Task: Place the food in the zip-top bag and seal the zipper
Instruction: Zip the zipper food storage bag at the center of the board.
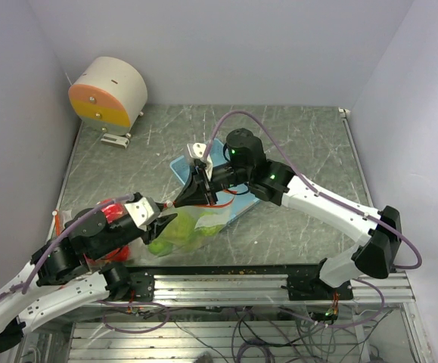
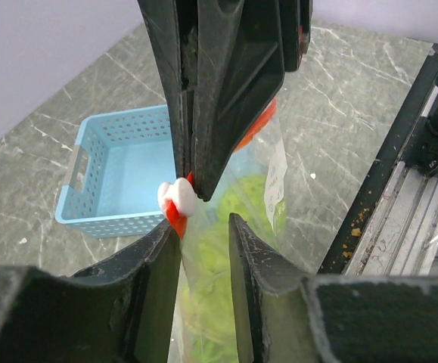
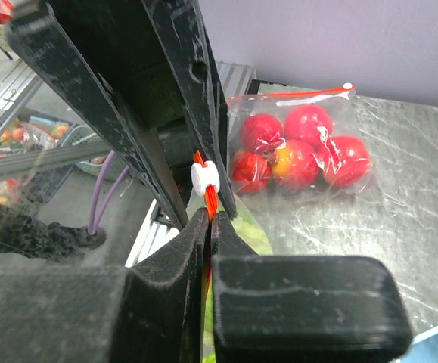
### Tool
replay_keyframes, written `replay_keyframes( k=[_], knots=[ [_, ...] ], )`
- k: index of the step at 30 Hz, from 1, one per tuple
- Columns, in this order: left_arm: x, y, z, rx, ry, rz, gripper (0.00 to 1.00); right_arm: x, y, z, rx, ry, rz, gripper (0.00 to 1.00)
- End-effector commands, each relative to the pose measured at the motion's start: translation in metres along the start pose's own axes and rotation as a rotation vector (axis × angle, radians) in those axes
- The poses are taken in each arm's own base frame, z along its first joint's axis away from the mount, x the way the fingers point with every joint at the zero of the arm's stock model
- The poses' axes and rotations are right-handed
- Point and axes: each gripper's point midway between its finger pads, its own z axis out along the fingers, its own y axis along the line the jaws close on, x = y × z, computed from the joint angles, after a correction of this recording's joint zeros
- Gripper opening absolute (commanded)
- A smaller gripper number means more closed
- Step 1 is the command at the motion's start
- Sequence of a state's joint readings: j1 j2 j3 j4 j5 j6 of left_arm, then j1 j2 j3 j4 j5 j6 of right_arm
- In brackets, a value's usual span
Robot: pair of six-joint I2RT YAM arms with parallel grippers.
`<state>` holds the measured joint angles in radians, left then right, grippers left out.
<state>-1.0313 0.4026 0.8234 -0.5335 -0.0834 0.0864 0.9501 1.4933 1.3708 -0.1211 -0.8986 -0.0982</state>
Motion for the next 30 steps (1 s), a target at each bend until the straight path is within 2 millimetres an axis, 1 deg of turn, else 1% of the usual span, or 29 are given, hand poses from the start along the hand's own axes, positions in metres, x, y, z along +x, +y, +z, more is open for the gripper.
replay_keyframes(
  k=[1,4,9,10,12,16,19,21,22,26,30],
  knots=[
    [0.002,-0.008,0.009,0.031,-0.016,-0.024,0.41,-0.045,0.009,-0.01,-0.009,-0.095,-0.098,0.0],
    [0.003,-0.005,0.012,0.011,-0.022,-0.025,0.4,-0.045,0.012,-0.011,-0.025,-0.095,-0.101,0.0],
    [-0.008,0.001,0.012,-0.019,-0.077,-0.026,0.27,-0.044,0.015,-0.012,-0.032,-0.093,-0.102,0.0],
    [-0.009,0.002,0.012,-0.025,-0.082,-0.026,0.24,-0.043,0.015,-0.012,-0.033,-0.092,-0.103,0.0],
    [-0.011,0.002,0.012,-0.023,-0.09,-0.022,0.08,-0.042,0.014,-0.012,-0.028,-0.088,-0.1,0.0],
    [-0.008,-0.001,0.014,-0.01,-0.065,-0.037,0.07,-0.04,0.013,-0.013,-0.012,-0.085,-0.105,0.0],
    [-0.003,0.0,0.015,-0.022,-0.038,-0.043,0.07,-0.039,0.01,-0.015,0.013,-0.086,-0.123,0.24],
    [-0.002,0.001,0.015,-0.028,-0.033,-0.045,0.07,-0.038,0.012,-0.016,0.014,-0.085,-0.145,0.37],
    [-0.003,0.002,0.014,-0.031,-0.037,-0.045,0.07,-0.037,0.012,-0.017,0.014,-0.087,-0.155,0.41],
    [-0.004,0.0,0.013,-0.018,-0.053,-0.038,0.07,-0.04,0.015,-0.018,0.005,-0.104,-0.185,0.49],
    [-0.004,-0.003,0.014,-0.003,-0.047,-0.036,0.07,-0.042,0.014,-0.015,-0.009,-0.106,-0.188,0.5]
  ],
)
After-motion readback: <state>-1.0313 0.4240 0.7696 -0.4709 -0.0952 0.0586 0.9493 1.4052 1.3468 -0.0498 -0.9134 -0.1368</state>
